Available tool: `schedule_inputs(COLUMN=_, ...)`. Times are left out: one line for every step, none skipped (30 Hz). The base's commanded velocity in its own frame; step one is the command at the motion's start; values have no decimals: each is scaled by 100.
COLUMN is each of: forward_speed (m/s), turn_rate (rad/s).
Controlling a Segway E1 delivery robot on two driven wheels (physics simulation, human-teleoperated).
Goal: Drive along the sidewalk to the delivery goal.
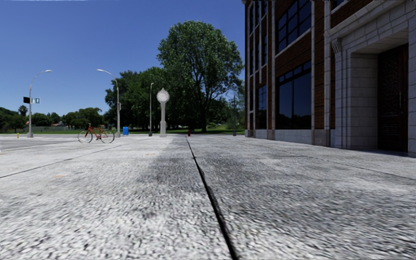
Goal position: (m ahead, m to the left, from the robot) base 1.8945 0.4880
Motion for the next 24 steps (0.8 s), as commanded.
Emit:
schedule_inputs(forward_speed=135, turn_rate=29)
schedule_inputs(forward_speed=134, turn_rate=29)
schedule_inputs(forward_speed=134, turn_rate=31)
schedule_inputs(forward_speed=134, turn_rate=31)
schedule_inputs(forward_speed=134, turn_rate=35)
schedule_inputs(forward_speed=133, turn_rate=37)
schedule_inputs(forward_speed=133, turn_rate=37)
schedule_inputs(forward_speed=133, turn_rate=37)
schedule_inputs(forward_speed=133, turn_rate=37)
schedule_inputs(forward_speed=133, turn_rate=37)
schedule_inputs(forward_speed=132, turn_rate=37)
schedule_inputs(forward_speed=132, turn_rate=37)
schedule_inputs(forward_speed=132, turn_rate=37)
schedule_inputs(forward_speed=132, turn_rate=37)
schedule_inputs(forward_speed=132, turn_rate=37)
schedule_inputs(forward_speed=132, turn_rate=37)
schedule_inputs(forward_speed=132, turn_rate=37)
schedule_inputs(forward_speed=132, turn_rate=37)
schedule_inputs(forward_speed=132, turn_rate=37)
schedule_inputs(forward_speed=132, turn_rate=37)
schedule_inputs(forward_speed=132, turn_rate=35)
schedule_inputs(forward_speed=132, turn_rate=25)
schedule_inputs(forward_speed=132, turn_rate=25)
schedule_inputs(forward_speed=132, turn_rate=21)
